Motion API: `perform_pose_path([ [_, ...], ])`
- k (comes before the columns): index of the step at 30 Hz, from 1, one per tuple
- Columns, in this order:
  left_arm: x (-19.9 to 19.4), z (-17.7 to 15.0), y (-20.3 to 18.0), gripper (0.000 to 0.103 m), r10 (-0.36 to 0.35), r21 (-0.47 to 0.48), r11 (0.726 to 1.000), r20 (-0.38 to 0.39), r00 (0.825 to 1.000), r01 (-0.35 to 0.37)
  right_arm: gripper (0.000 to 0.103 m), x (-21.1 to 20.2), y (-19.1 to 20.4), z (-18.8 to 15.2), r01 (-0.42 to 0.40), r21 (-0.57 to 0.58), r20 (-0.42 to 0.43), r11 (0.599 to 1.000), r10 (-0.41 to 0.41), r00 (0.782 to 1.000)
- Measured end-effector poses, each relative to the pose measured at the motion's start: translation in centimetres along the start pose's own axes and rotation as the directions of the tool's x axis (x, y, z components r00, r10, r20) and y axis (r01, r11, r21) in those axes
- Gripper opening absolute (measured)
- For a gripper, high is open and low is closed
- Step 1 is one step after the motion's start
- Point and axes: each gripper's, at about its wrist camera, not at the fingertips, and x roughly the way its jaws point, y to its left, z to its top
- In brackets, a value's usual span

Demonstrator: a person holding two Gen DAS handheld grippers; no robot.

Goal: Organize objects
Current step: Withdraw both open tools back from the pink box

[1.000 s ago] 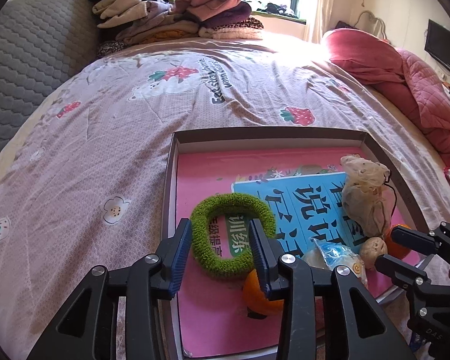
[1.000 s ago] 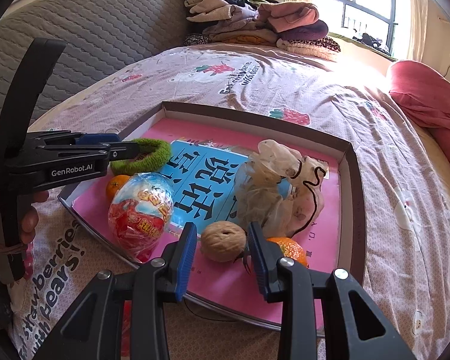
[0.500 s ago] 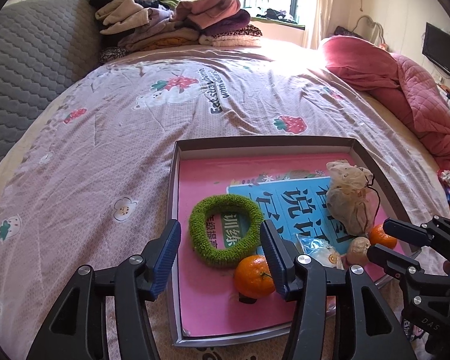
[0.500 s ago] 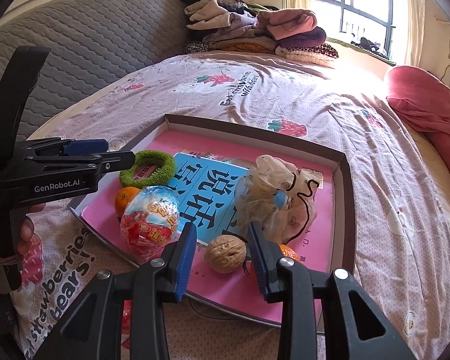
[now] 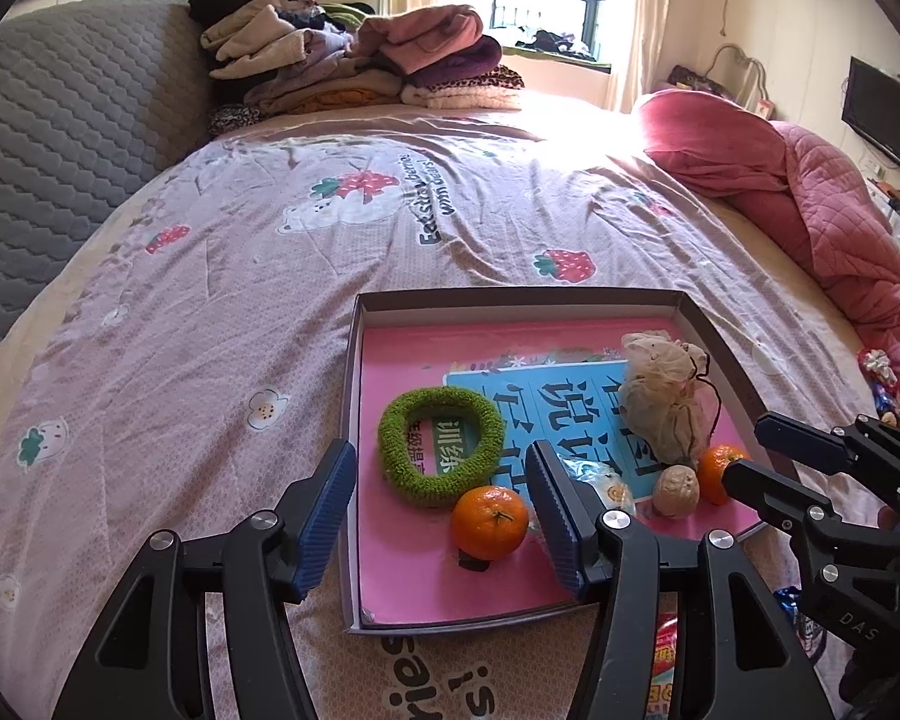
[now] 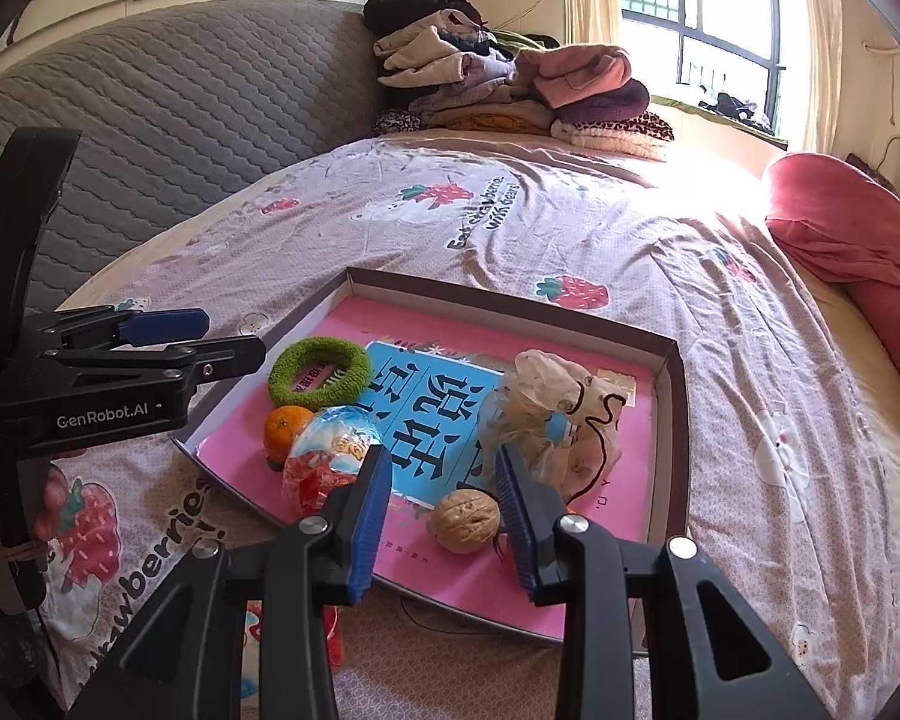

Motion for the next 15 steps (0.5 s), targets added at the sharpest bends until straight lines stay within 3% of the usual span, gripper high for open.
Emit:
perform_pose_path([
  [15, -4.2, -2.1, -2.7, 0.061, -0.057, 0.026, 0.998, 0.029, 0.998, 0.056, 0.049, -3.9, 1.0, 0.4, 0.009, 0.009, 0.088, 1.000, -0.010, 0.996],
])
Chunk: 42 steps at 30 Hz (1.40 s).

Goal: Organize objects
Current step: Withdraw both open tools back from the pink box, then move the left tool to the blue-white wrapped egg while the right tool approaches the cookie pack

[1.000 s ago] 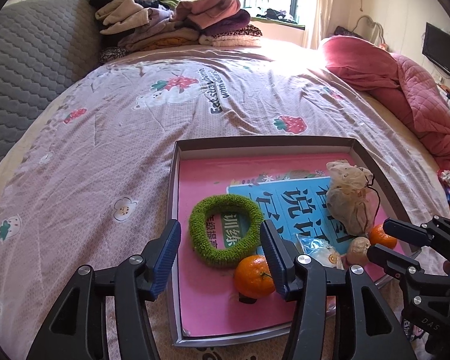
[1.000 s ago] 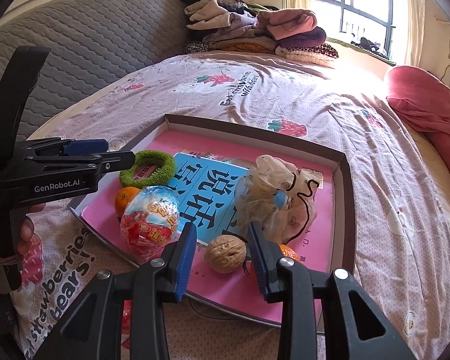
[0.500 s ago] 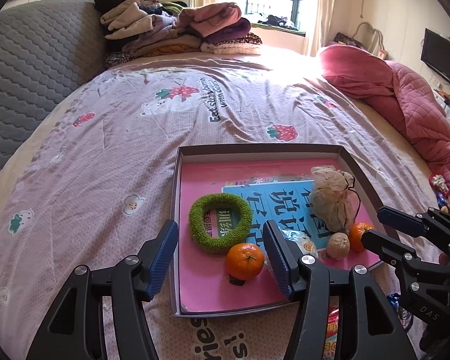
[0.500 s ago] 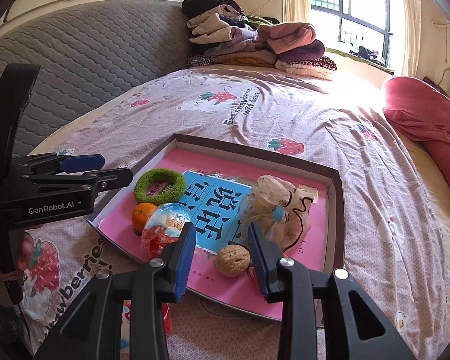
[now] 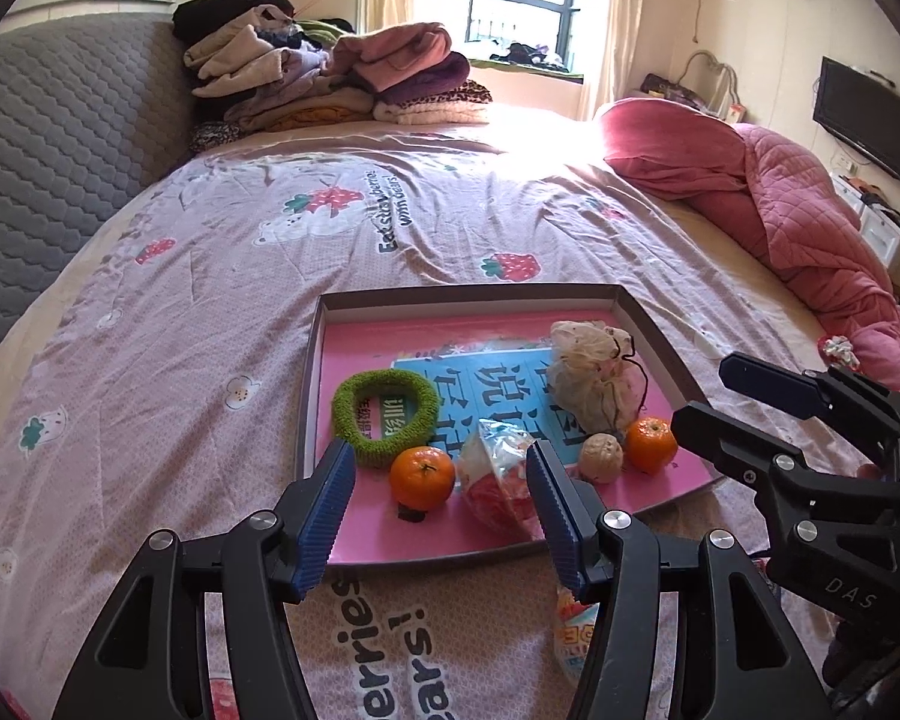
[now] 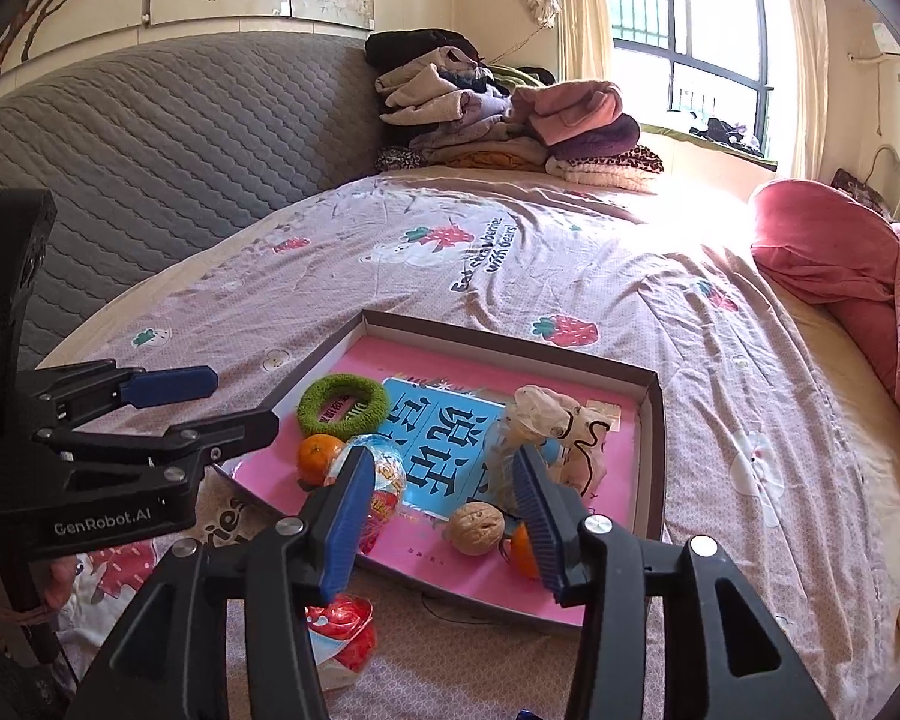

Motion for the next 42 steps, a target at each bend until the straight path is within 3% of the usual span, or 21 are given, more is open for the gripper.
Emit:
perform_pose_path([
  [6, -0.9, -0.6, -0.4, 0.061, -0.015, -0.012, 1.000, 0.005, 1.000, 0.015, 0.055, -1.5, 0.0, 0.2, 0.014, 0.002, 0.034, 1.000, -0.014, 0.999],
  [14, -2.1, -0.9, -0.6, 0.068, -0.024, -0.014, 1.000, 0.018, 1.000, 0.024, 0.056, -3.1, -0.3, 0.3, 0.038, 0.017, 0.067, 0.999, -0.039, 0.997],
  [27, -3.7, -1.8, -1.6, 0.068, -0.026, 0.001, 1.000, 0.028, 0.999, 0.026, 0.059, -6.5, -1.5, -1.0, 0.075, 0.054, 0.101, 0.996, -0.080, 0.992],
  [42, -5.5, -4.8, -2.9, 0.069, -0.028, 0.036, 0.999, 0.028, 0.999, 0.027, 0.064, -9.1, -2.2, -5.0, 0.095, 0.107, 0.082, 0.990, -0.104, 0.991],
])
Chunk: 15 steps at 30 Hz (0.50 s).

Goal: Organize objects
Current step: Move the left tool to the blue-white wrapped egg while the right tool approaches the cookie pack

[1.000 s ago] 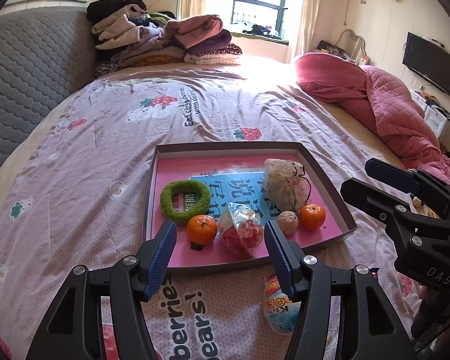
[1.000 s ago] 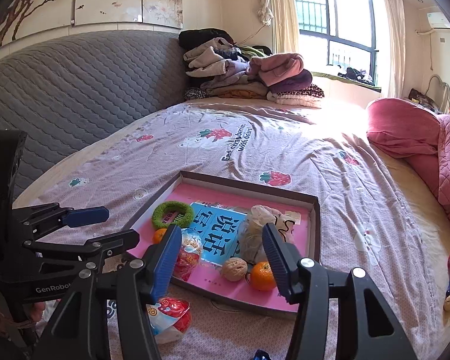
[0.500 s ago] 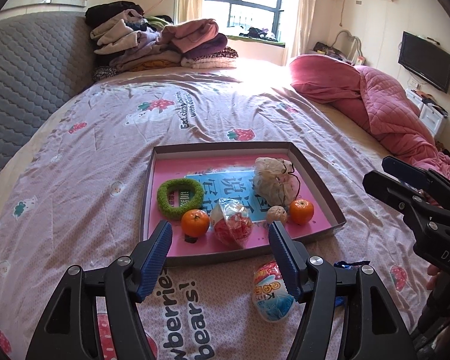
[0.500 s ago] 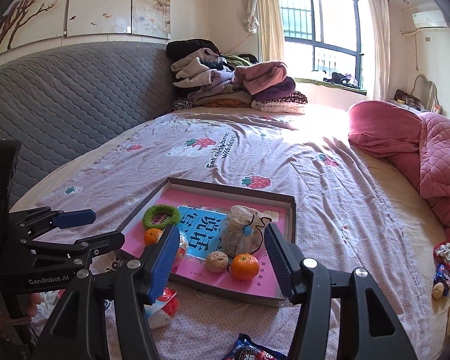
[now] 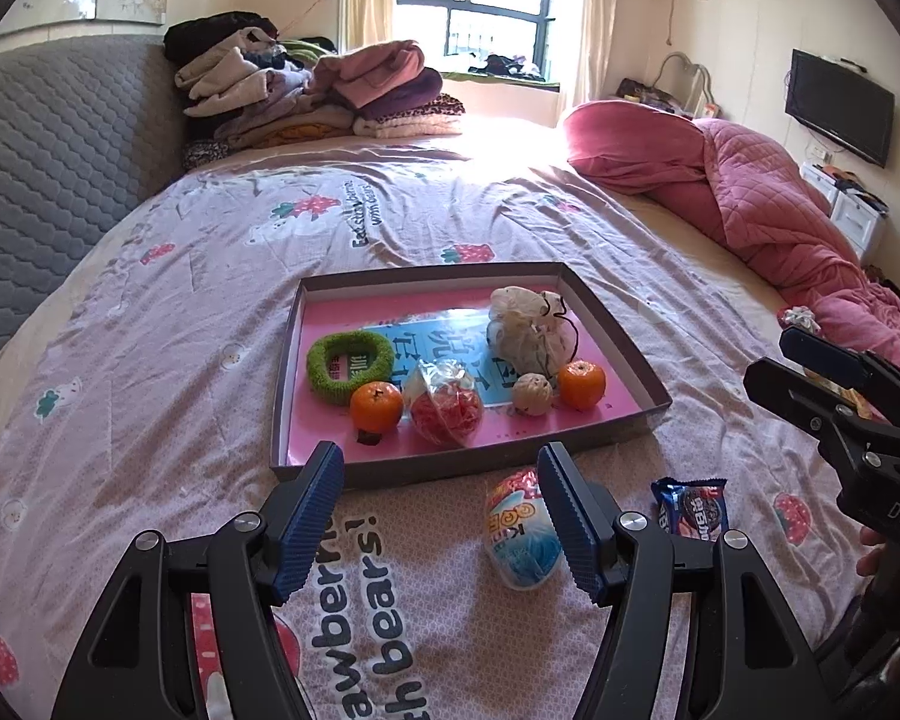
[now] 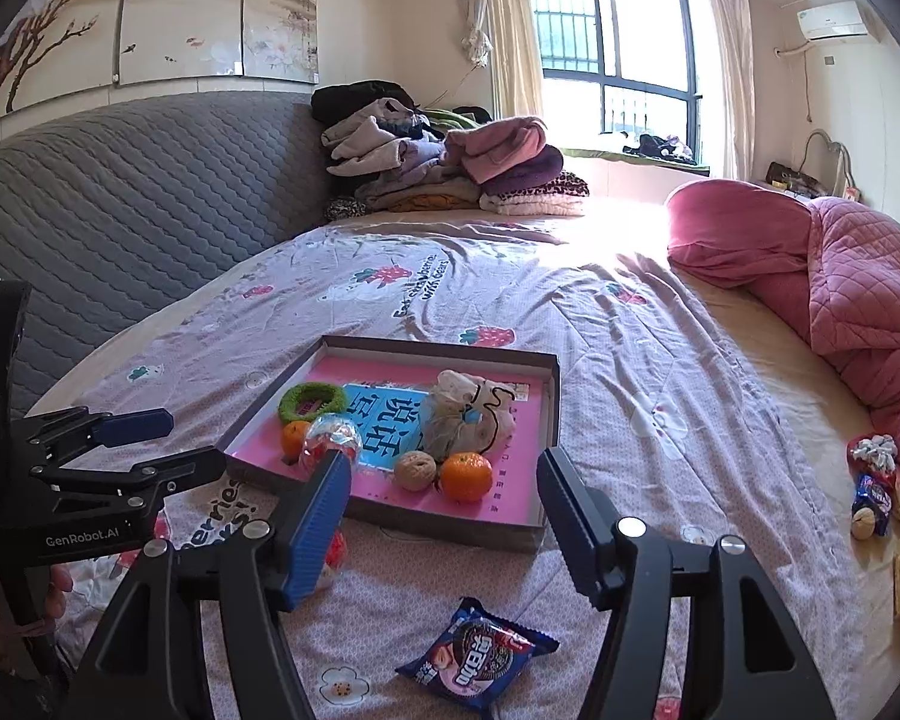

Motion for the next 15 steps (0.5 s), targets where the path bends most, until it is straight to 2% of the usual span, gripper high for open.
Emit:
perform_pose_path([
  [15, 1.8, -3.6, -2.7, 0.069, -0.009, 0.059, 0.998, -0.067, 0.998, 0.013, 0.064, 0.6, -0.3, -4.5, 0.032, 0.049, -0.092, 0.998, -0.027, 0.995],
])
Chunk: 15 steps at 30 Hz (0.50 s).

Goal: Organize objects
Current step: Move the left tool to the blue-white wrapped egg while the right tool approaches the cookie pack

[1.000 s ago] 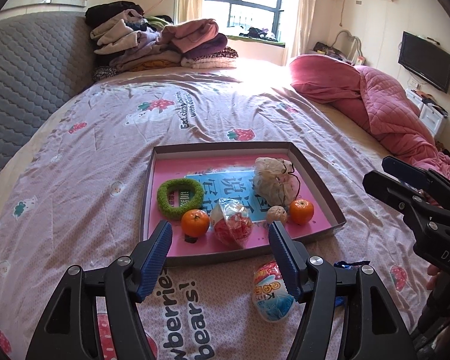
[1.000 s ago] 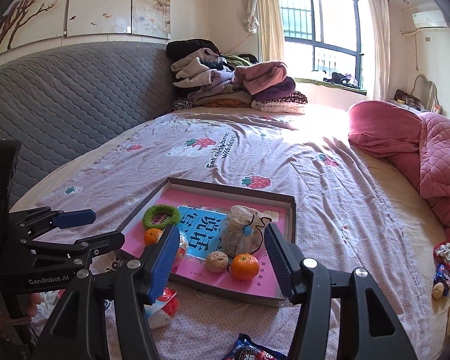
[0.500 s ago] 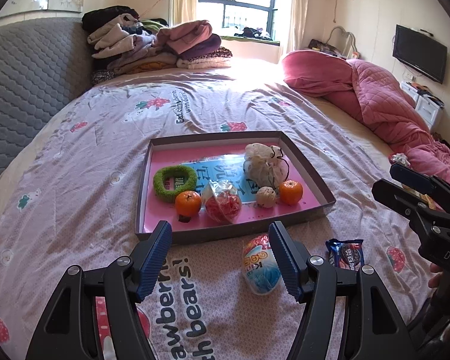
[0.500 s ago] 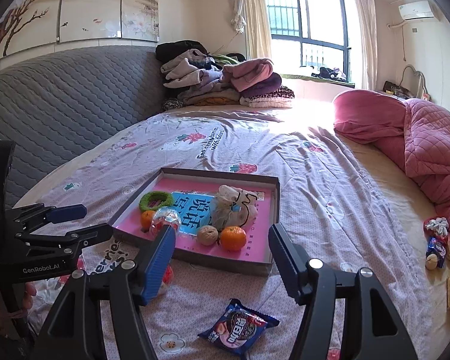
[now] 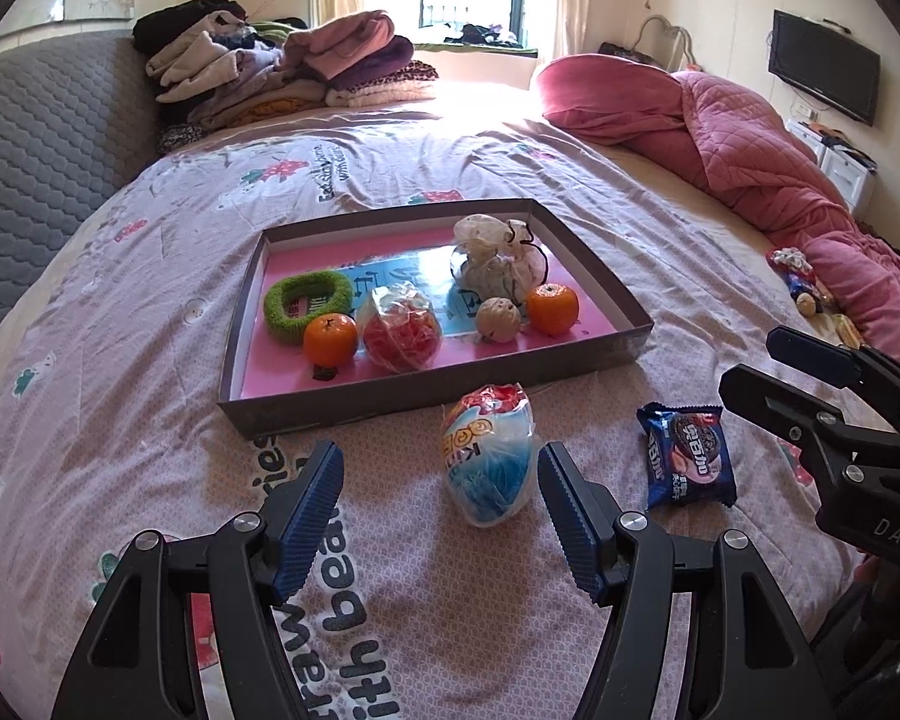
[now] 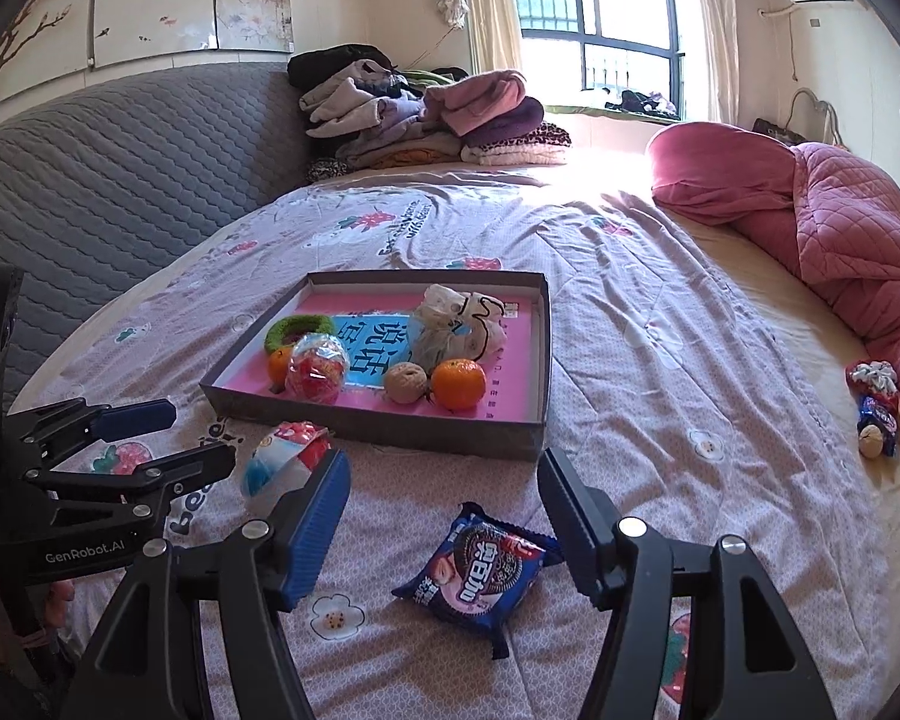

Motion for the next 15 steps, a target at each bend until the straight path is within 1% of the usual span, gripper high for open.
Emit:
perform_pose_path([
  [9, 1.2, -0.6, -1.4, 0.069, -0.009, 0.033, 0.999, -0.024, 1.000, 0.010, 0.064, 0.6, -0.3, -1.8, 0.020, 0.018, -0.048, 1.000, -0.019, 0.999],
  [11, 1.5, -0.5, -1.6, 0.069, 0.000, 0.035, 0.999, -0.030, 1.000, 0.001, 0.064, 0.9, -0.5, -2.1, 0.026, 0.030, -0.065, 0.999, -0.024, 0.998],
  [15, 2.2, -0.3, -1.9, 0.069, 0.000, 0.040, 0.999, -0.038, 0.999, 0.002, 0.064, 1.6, -0.8, -2.5, 0.057, 0.045, -0.090, 0.997, -0.053, 0.995],
])
